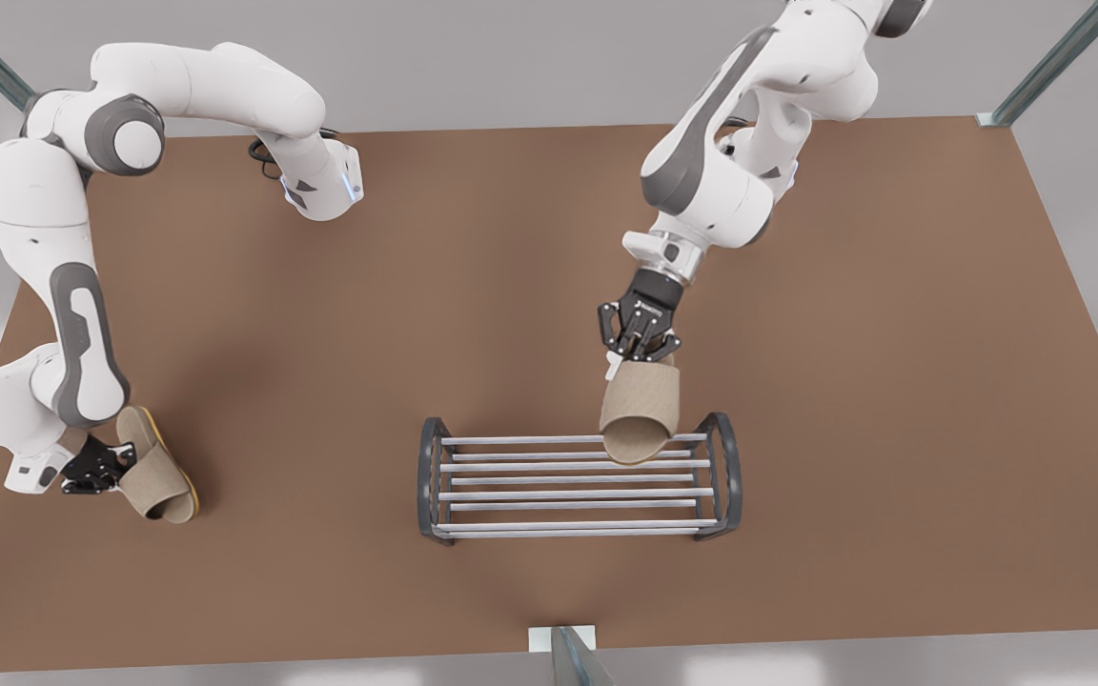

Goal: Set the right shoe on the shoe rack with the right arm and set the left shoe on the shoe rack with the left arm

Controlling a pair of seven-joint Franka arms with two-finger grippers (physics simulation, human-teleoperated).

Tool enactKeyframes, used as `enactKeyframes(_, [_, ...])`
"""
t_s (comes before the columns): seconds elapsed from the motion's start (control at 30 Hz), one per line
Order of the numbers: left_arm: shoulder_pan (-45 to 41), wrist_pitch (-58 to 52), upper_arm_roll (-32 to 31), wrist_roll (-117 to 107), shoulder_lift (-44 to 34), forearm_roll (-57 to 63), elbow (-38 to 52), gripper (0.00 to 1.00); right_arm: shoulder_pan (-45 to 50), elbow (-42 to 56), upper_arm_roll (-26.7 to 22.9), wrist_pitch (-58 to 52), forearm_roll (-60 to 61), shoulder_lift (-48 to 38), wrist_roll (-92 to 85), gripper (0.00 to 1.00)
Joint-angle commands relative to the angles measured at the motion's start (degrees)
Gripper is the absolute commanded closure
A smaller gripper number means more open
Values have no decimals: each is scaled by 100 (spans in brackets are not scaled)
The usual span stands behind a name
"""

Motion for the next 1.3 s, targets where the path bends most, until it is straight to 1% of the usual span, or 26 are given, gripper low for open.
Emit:
enactKeyframes(0.0, [15,-41,-39,-4221,81,-14,59,79,-5,24,98,-107,-16,-207,198,79])
enactKeyframes(0.03, [23,-50,-92,-4221,213,-15,147,79,-233,234,423,-493,-16,-252,250,79])
enactKeyframes(0.1, [23,-102,-83,-4221,749,3,481,79,-251,331,643,-652,-7,-629,391,79])
enactKeyframes(0.13, [41,-225,-83,-4221,934,3,517,79,-374,366,933,-828,-16,-875,435,79])
enactKeyframes(0.2, [50,-331,-83,-4221,1136,3,517,79,-278,428,1110,-1030,-60,-1446,532,79])
enactKeyframes(0.23, [58,-331,-74,-4221,1198,-6,517,79,-234,437,1258,-1039,-60,-1544,575,79])
enactKeyframes(0.27, [76,-348,-48,-4221,1338,-6,525,79,-217,446,1566,-1039,-94,-1544,1197,79])
enactKeyframes(0.3, [102,-392,-21,-4221,1400,-6,517,79,125,542,1646,-1231,-322,-1614,2013,79])
enactKeyframes(0.37, [164,-419,-4,-4230,1584,-15,525,79,1092,1043,1637,-2462,-736,-1676,4642,79])
enactKeyframes(0.43, [208,-419,84,-4230,1734,-6,525,79,2068,1404,1575,-2647,-1228,-1667,6630,79])
enactKeyframes(0.53, [208,-419,102,-4239,1822,-6,517,79,2938,1658,1540,-2894,-1791,-1667,8617,79])
enactKeyframes(0.57, [217,-419,102,-4239,1857,-6,517,79,3176,1843,1532,-3122,-1975,-1667,9223,79])
enactKeyframes(0.6, [217,-419,119,-4239,1866,3,517,79,3518,2071,1540,-3455,-2380,-1658,10321,79])
enactKeyframes(0.63, [217,-419,119,-4239,1892,3,517,79,3843,2221,1427,-3614,-2564,-1658,11051,79])
enactKeyframes(0.67, [217,-410,163,-4239,1892,21,517,72,4537,2493,812,-3623,-2670,-1623,11675,79])
enactKeyframes(0.7, [217,-410,172,-4221,1927,47,517,0,4986,2704,354,-3825,-2644,-1588,11983,79])
enactKeyframes(0.73, [217,-392,198,-4221,1928,47,517,0,5259,2783,126,-3948,-2644,-1535,12528,79])
enactKeyframes(0.77, [217,-384,216,-4221,1927,47,517,0,5672,2889,-366,-3948,-2644,-1482,12959,79])
enactKeyframes(0.8, [208,-349,269,-4230,1910,47,517,0,5936,2950,-710,-3957,-2626,-1465,13328,79])
enactKeyframes(0.87, [208,-349,269,-4230,1910,47,508,0,6041,2950,-754,-3957,-2635,-1447,14048,79])
enactKeyframes(1.0, [199,-305,304,-4230,1892,29,517,0,6173,2907,-798,-3966,-2644,-1456,14225,79])
enactKeyframes(1.1, [181,-296,313,-4239,1866,-6,517,0,6410,2898,-824,-3966,-2687,-1324,14893,79])
enactKeyframes(1.13, [181,-296,313,-4239,1857,-14,517,0,6551,2924,-937,-3966,-2687,-1263,14937,79])
enactKeyframes(1.17, [173,-278,313,-4239,1848,-15,517,0,6849,2959,-1227,-3870,-2687,-1140,14937,79])
enactKeyframes(1.2, [173,-261,313,-4247,1831,-15,517,0,7236,3249,-1685,-3834,-2679,-868,14937,79])
enactKeyframes(1.27, [164,-208,313,-4247,1743,-15,499,0,7421,3328,-1773,-3553,-2687,-718,15060,79])
